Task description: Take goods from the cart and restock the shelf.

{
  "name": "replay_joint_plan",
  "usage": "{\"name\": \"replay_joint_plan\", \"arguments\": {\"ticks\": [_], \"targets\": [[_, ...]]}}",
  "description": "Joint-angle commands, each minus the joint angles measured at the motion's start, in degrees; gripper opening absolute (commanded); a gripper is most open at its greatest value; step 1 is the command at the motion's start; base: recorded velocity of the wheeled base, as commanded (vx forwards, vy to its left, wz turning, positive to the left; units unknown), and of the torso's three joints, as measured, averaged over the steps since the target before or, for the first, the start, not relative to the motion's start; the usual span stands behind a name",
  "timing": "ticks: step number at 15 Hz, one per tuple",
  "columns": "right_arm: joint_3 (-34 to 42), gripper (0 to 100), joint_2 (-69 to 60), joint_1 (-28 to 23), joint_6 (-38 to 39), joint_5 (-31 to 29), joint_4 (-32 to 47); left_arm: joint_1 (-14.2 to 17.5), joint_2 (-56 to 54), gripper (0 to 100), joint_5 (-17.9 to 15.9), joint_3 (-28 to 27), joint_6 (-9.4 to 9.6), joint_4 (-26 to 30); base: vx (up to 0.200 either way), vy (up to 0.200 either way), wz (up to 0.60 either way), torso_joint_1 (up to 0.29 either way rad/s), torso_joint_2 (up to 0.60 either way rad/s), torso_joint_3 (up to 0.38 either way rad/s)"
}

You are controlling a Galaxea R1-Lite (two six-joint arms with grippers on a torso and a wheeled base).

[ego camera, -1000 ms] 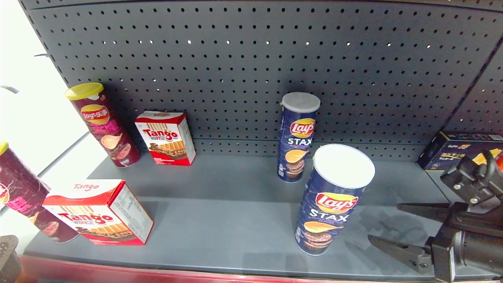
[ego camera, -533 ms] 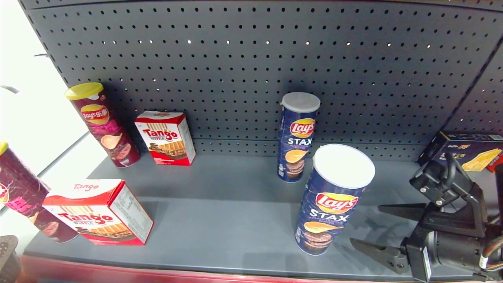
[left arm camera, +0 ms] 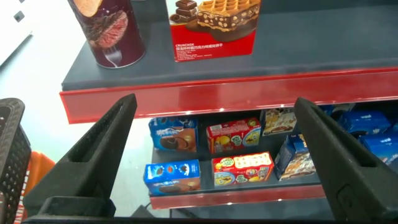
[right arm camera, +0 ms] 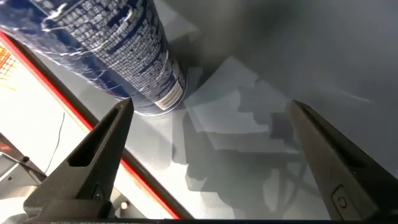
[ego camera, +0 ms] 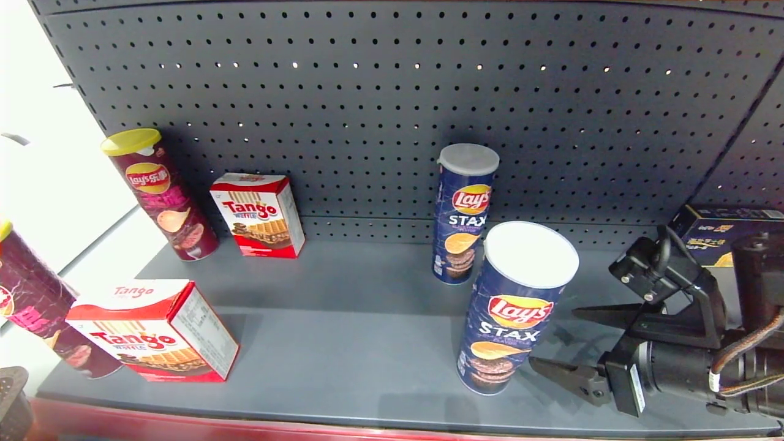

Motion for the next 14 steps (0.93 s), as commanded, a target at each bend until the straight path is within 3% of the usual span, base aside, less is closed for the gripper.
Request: {"name": "replay_joint_plan", "arguments": {"ticks": [1,14], "targets": [[-0.3,100,0.4,-0.1,0.0,0.0,0.0,0.0,0.1,100,0.0,0.0,-0.01,0.0,0.0,0.0,0.0,0.0,0.0,0.0],[-1.3,100,0.5,-2.4,-0.1,0.0,-0.8,0.0,0.1,100,0.0,0.0,-0.1,0.0,0.0,0.0,0.0,0.0,0.0,0.0]]}}
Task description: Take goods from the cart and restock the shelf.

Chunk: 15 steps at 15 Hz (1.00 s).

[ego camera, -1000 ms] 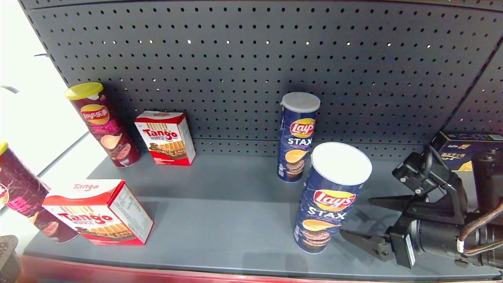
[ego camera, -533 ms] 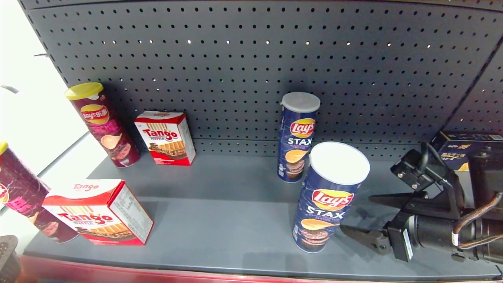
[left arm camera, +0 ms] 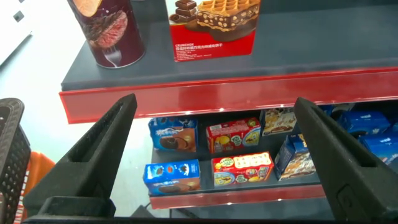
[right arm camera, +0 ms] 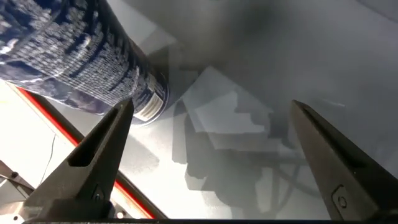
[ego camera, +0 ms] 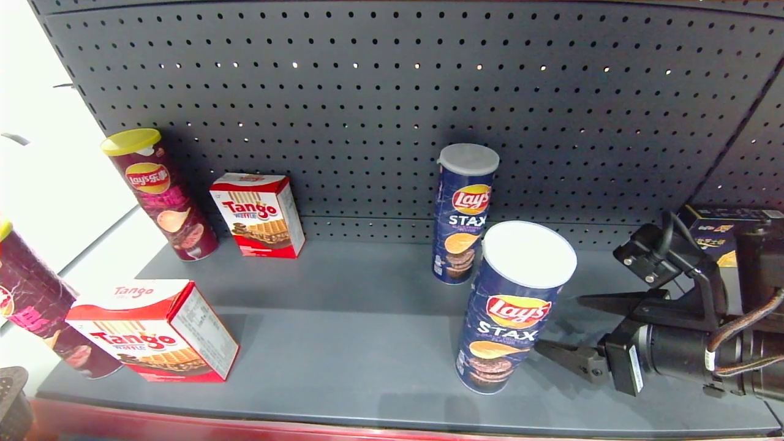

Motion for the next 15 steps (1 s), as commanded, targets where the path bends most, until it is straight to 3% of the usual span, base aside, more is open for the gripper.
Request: {"name": "replay_joint_plan", "arguments": {"ticks": [1,15], "targets": [[-0.4,100,0.5,0.2,-0.1,0.0,0.0,0.0,0.1,100,0.0,0.0,0.04,0.0,0.0,0.0,0.0,0.0,0.0,0.0],[-4.2,100,4.8,-0.4,-2.0,0.1,-0.1,0.1,0.1,100,0.0,0.0,-0.05,-0.1,0.0,0.0,0.0,0.0,0.0,0.0]]}}
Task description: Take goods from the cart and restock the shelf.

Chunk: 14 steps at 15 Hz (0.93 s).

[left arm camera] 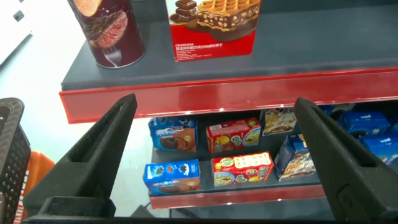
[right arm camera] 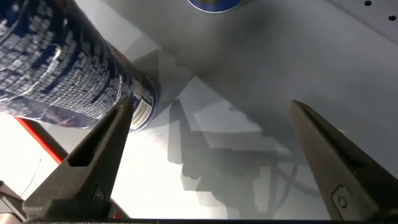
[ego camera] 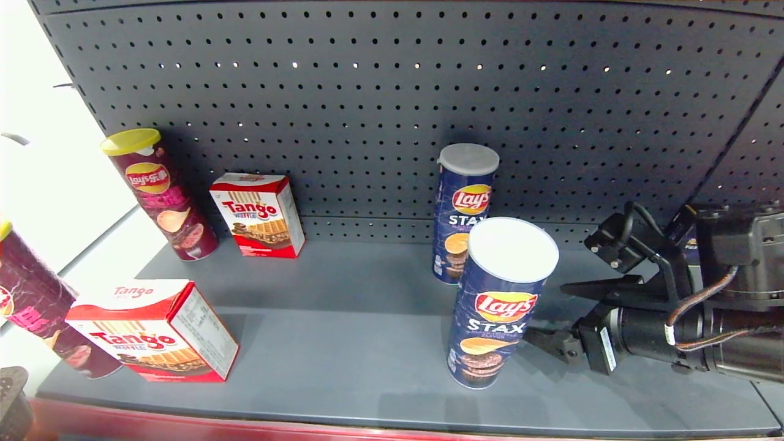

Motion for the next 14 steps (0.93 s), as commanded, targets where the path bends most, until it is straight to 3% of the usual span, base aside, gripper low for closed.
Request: {"name": "replay_joint_plan", "arguments": {"ticks": [1,14], "targets": [[-0.3,100,0.3,0.0,0.0,0.0,0.0,0.0,0.1,100,0.0,0.0,-0.01,0.0,0.0,0.0,0.0,0.0,0.0,0.0],[-2.8,100,2.4,0.6,-0.1,0.2,0.0,0.0,0.1,100,0.0,0.0,-0.01,0.0,0.0,0.0,0.0,0.0,0.0,0.0]]}}
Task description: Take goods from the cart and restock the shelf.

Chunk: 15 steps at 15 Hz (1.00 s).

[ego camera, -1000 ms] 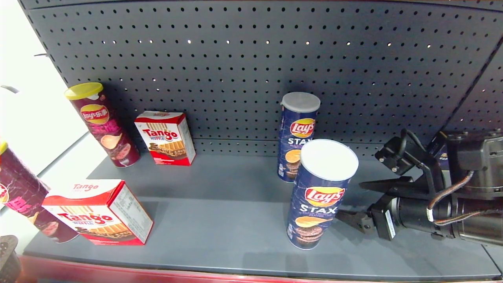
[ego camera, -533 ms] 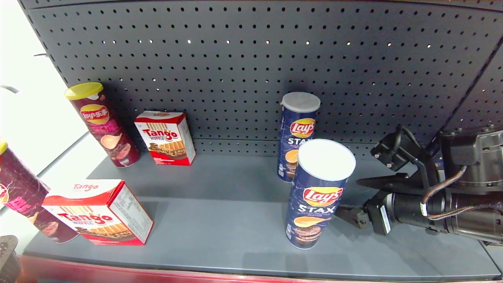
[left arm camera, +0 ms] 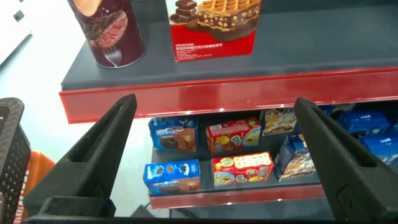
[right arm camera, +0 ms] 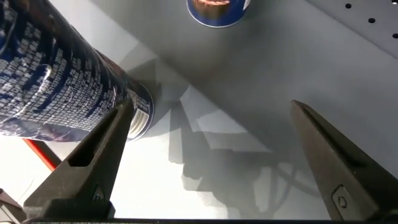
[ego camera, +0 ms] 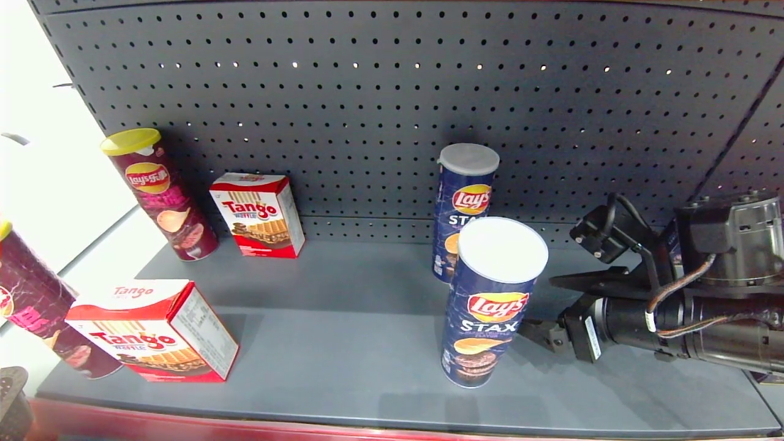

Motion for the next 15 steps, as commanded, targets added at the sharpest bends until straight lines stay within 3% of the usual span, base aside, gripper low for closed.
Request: {"name": "replay_joint_plan", "arguments": {"ticks": [1,9,15], "targets": [[-0.1,100,0.0,0.2,0.0,0.1,0.0,-0.1,0.1,100,0.0,0.0,-0.01,0.0,0.0,0.0,0.0,0.0,0.0,0.0],[-0.3,100,1.0,1.0,0.0,-0.1,-0.3,0.0,0.1,100,0.0,0.0,-0.01,0.0,0.0,0.0,0.0,0.0,0.0,0.0],[-1.3,100,-9.1,-6.8,0.1,-1.4,-1.1,0.0,0.1,100,0.0,0.0,-0.01,-0.1,0.0,0.0,0.0,0.0,0.0,0.0]]}}
